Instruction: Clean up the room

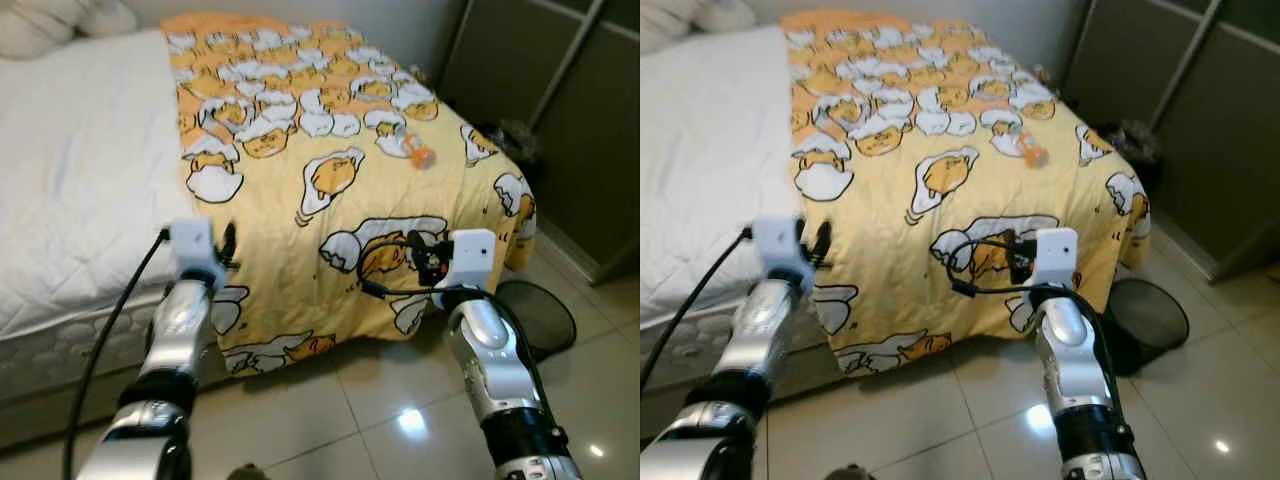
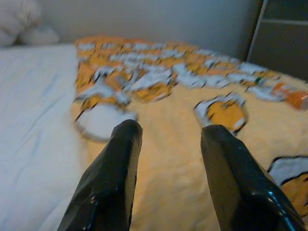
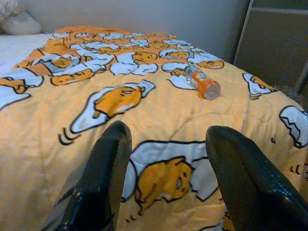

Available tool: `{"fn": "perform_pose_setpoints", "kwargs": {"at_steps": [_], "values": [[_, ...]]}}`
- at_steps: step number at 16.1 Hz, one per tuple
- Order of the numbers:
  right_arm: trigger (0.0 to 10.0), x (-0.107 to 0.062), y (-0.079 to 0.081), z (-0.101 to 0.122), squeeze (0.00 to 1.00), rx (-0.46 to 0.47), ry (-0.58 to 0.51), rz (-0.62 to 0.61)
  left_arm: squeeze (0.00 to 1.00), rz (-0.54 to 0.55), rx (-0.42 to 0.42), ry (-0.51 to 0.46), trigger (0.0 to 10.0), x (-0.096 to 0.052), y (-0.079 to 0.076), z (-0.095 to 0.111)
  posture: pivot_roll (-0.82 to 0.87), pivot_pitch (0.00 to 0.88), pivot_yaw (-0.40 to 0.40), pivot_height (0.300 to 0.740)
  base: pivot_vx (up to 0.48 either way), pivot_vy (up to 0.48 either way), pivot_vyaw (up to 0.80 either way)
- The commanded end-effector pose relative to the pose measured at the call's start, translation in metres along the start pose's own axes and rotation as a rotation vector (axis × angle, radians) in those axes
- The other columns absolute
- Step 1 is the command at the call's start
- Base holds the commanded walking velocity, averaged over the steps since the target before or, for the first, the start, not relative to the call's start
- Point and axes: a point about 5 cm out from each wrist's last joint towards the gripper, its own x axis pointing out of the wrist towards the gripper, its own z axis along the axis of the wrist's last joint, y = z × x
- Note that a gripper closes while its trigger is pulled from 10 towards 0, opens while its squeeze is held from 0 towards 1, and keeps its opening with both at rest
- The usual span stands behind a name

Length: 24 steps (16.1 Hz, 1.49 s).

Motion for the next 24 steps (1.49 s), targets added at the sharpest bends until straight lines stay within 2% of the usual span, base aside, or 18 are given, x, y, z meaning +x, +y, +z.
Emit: {"fn": "perform_pose_setpoints", "kwargs": {"at_steps": [1, 2, 4, 7, 8, 10, 12, 14, 16, 18, 19, 21, 24], "values": [[10.0, -0.001, -0.01, -0.001, 0.0, 0.004, -0.004, -0.053, 0.0, -0.02, 0.015, 0.027, 10.0, 0.003, -0.008, -0.002, 0.04, 0.0, -0.036, 0.74, 0.259, -0.401, 0.58], [10.0, -0.002, -0.012, -0.002, 0.0, 0.002, -0.002, -0.064, 0.0, -0.02, 0.014, 0.036, 10.0, 0.003, -0.01, -0.003, 0.04, 0.0, -0.033, 0.74, 0.259, -0.401, 0.58], [10.0, -0.005, -0.017, -0.007, 0.0, -0.007, 0.008, -0.103, 0.0, -0.056, 0.074, 0.088, 10.0, 0.005, -0.02, -0.009, 0.01, 0.0, -0.017, 0.74, 0.141, -0.193, 0.2], [10.0, -0.01, -0.011, -0.008, 0.0, -0.006, -0.017, -0.102, 0.0, -0.037, -0.03, 0.077, 10.0, 0.006, -0.023, -0.008, -0.01, 0.0, 0.003, 0.74, 0.107, 0.0, 0.0], [10.0, -0.011, -0.008, -0.01, 0.0, -0.042, -0.004, -0.093, 0.0, -0.02, -0.018, 0.079, 10.0, 0.006, -0.024, -0.009, -0.02, 0.0, 0.009, 0.74, 0.375, -0.292, 0.69], [10.0, -0.012, -0.009, -0.013, 0.0, -0.026, 0.012, -0.107, 0.0, -0.011, -0.012, 0.088, 10.0, 0.005, -0.025, -0.01, -0.01, 0.0, 0.008, 0.74, 0.375, -0.296, 0.66], [10.0, -0.012, -0.015, -0.018, 0.0, -0.041, 0.042, -0.135, 0.0, 0.014, 0.089, 0.136, 10.0, 0.007, -0.023, -0.015, 0.0, 0.0, -0.003, 0.74, 0.216, 0.0, 0.29], [10.0, -0.011, -0.013, -0.016, 0.0, -0.051, 0.038, -0.116, 0.0, 0.063, -0.025, 0.104, 10.0, 0.006, -0.014, -0.011, 0.01, 0.0, -0.014, 0.74, 0.206, 0.0, 0.0], [10.0, -0.009, -0.007, -0.014, 0.0, -0.068, 0.033, -0.065, 0.0, 0.109, -0.046, 0.099, 10.0, 0.004, -0.008, -0.012, 0.01, 0.0, -0.023, 0.74, 0.48, 0.0, 0.29], [10.0, -0.006, -0.002, -0.014, 0.0, -0.065, 0.039, -0.036, 0.0, 0.088, 0.001, 0.084, 10.0, 0.003, -0.012, -0.012, 0.02, 0.0, -0.033, 0.74, 0.48, 0.0, 0.54], [10.0, -0.006, -0.003, -0.015, 0.0, -0.055, 0.041, -0.048, 0.0, 0.03, 0.057, 0.062, 10.0, 0.003, -0.02, -0.009, 0.03, 0.0, -0.038, 0.74, 0.48, 0.0, 0.54], [10.0, -0.005, -0.005, -0.019, 0.0, -0.061, 0.069, -0.071, 0.0, -0.045, 0.106, 0.029, 10.0, 0.003, -0.034, -0.005, 0.04, 0.0, -0.04, 0.74, 0.416, -0.127, 0.0], [10.0, -0.006, -0.005, -0.019, 0.0, -0.058, 0.063, -0.07, 0.0, -0.1, 0.086, 0.009, 10.0, 0.001, -0.044, -0.004, 0.03, 0.0, -0.031, 0.74, 0.391, -0.275, 0.0]]}}
